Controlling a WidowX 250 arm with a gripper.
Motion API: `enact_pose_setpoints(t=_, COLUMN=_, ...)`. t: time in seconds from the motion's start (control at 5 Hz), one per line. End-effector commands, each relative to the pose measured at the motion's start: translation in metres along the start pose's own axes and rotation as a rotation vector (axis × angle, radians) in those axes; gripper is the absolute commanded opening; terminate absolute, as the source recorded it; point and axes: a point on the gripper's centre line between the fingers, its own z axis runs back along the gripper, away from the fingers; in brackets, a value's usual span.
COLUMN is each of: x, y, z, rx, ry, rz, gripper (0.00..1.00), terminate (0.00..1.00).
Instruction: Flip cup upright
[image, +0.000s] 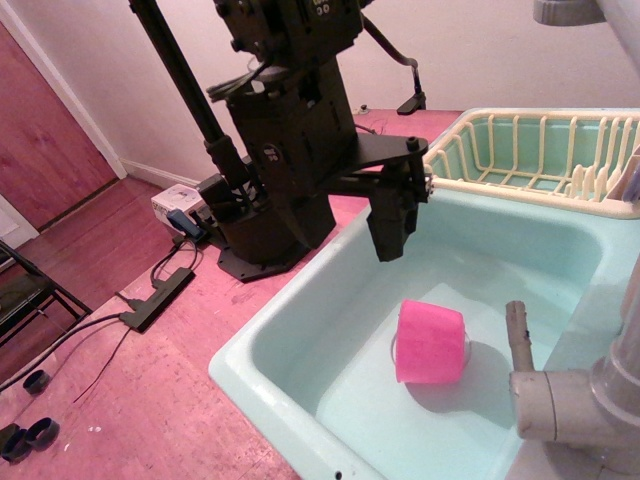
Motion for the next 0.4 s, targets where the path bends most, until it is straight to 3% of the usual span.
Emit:
enact_pose_setpoints(t=0.0, x=0.000, y=0.000, z=0.000, rx=0.000, ry=0.000, rz=0.000, gripper=1.00, terminate=0.00)
enact_pose_setpoints(t=0.2, x=0.008, y=0.009, z=-0.032, rx=0.067, ry=0.010, rz=0.060, gripper=1.00, terminate=0.00)
